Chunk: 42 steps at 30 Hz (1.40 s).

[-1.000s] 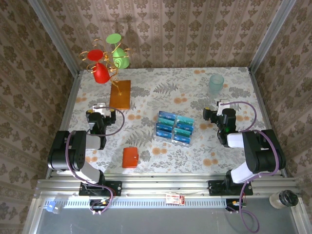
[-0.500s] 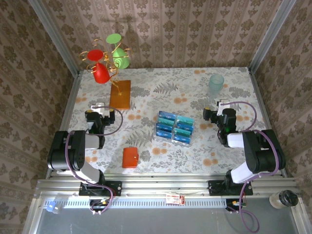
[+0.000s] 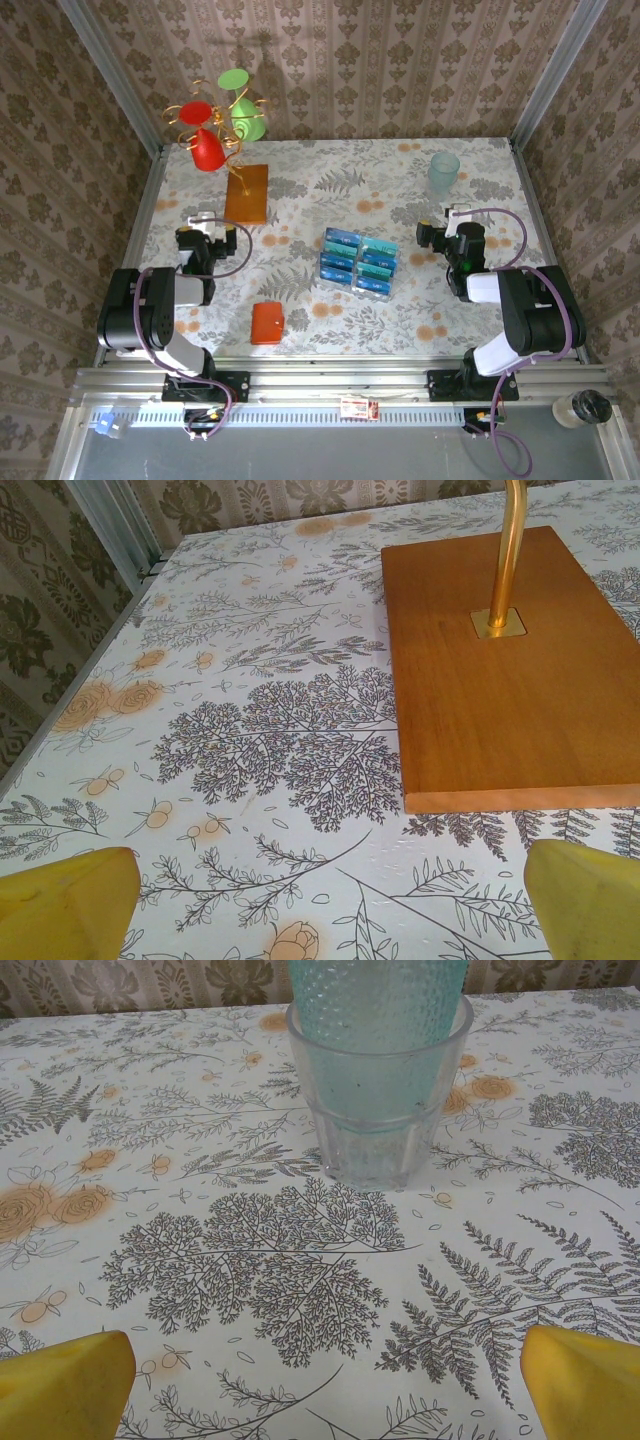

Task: Put the credit cards into the card holder

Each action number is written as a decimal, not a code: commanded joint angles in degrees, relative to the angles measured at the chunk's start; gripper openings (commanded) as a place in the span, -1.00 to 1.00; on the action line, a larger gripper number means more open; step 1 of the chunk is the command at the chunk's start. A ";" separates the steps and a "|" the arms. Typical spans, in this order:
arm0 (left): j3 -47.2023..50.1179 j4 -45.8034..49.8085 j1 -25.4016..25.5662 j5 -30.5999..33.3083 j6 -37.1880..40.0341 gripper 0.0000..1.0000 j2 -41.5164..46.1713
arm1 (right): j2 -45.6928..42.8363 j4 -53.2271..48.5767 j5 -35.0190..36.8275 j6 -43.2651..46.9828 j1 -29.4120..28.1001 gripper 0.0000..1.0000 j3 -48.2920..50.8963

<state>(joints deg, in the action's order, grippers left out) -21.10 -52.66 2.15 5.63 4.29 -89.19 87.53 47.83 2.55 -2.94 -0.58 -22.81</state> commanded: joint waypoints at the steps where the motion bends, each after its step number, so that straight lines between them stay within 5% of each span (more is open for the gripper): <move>1: -1.67 2.03 -0.31 1.90 -1.80 1.00 1.96 | -3.78 -5.00 1.51 0.16 0.14 1.00 -2.04; 8: -6.07 16.13 -1.21 2.34 -3.20 1.00 9.63 | -17.86 -30.19 5.58 -5.23 0.23 1.00 -10.50; 13: -8.34 22.82 -1.07 3.72 -5.42 1.00 16.37 | -26.14 -48.92 11.27 -22.86 0.77 1.00 -17.76; 18: -16.71 43.01 0.73 6.22 -14.90 1.00 23.92 | -32.42 -54.42 -2.47 -23.78 1.55 1.00 -19.17; 24: -22.68 64.16 9.01 7.67 -21.26 1.00 30.83 | -36.98 -63.91 -17.26 -26.35 -0.87 0.88 -19.01; 31: -19.01 69.28 20.44 10.14 -26.61 1.00 37.57 | -41.01 -69.94 -13.67 -32.94 -23.53 0.75 -13.66; 37: -18.71 69.41 23.60 11.13 -29.37 1.00 37.37 | -36.72 -62.45 -2.78 -43.26 -45.40 0.73 -7.09; 42: -19.24 68.44 26.54 11.97 -29.25 1.00 36.97 | -26.16 -54.96 0.21 -45.23 -52.98 0.72 -6.85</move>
<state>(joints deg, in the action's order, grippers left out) -40.12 15.11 27.70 15.99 -23.62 -52.12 57.54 -13.23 -2.52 -44.47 -51.37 -29.71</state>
